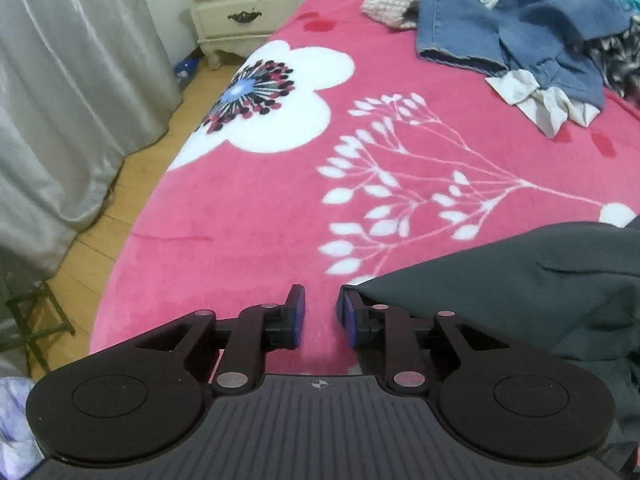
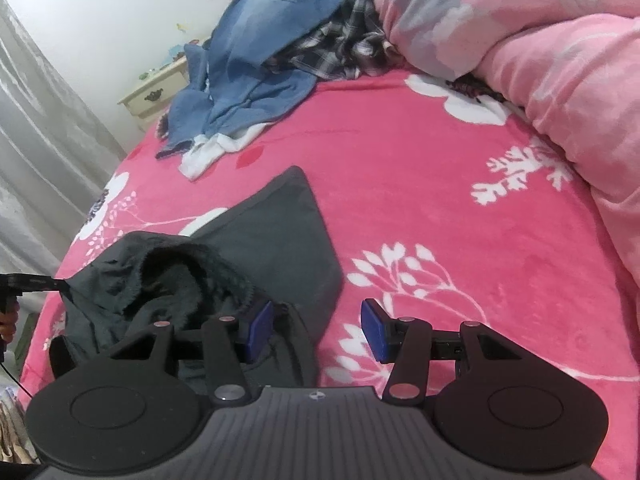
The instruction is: Fold clothes
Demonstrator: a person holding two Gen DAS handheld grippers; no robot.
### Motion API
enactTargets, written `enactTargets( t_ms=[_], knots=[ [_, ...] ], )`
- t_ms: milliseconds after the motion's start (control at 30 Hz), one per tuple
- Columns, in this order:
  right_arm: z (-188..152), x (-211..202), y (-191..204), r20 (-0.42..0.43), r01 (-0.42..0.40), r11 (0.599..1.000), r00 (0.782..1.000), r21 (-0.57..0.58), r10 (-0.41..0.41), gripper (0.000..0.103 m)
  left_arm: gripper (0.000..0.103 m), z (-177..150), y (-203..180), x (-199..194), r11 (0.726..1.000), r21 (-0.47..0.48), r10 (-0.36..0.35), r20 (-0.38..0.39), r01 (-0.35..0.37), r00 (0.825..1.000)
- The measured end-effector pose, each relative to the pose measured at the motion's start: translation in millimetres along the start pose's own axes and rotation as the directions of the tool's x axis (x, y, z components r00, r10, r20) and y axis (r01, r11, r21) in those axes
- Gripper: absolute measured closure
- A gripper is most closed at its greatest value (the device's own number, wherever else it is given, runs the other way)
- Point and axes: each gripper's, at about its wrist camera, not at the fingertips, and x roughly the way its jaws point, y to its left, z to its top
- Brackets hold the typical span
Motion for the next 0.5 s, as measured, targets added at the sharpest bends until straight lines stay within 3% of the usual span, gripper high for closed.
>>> enactTargets(
  t_ms=[167, 233, 267, 500],
  knots=[
    [-1, 8, -3, -0.017, 0.004, 1.0, 1.0, 0.008, -0.003, 0.051, 0.067, -3, 10, -14, 0.998, 0.05, -0.05, 0.027, 0.049, 0.998],
    [-1, 8, -2, -0.018, 0.0, 1.0, 1.0, 0.003, 0.0, 0.051, 0.049, -1, 21, -18, 0.993, 0.046, -0.114, 0.019, 0.113, 0.993],
    [-1, 7, -1, -0.014, -0.001, 1.0, 1.0, 0.001, 0.001, 0.051, 0.046, 0, 28, -22, 0.991, 0.035, -0.128, 0.027, 0.127, 0.991],
    [-2, 2, 4, -0.002, -0.004, 1.0, 1.0, -0.01, 0.004, 0.051, 0.043, 4, 61, -64, 0.983, -0.085, -0.145, 0.168, 0.161, 0.975]
  ],
)
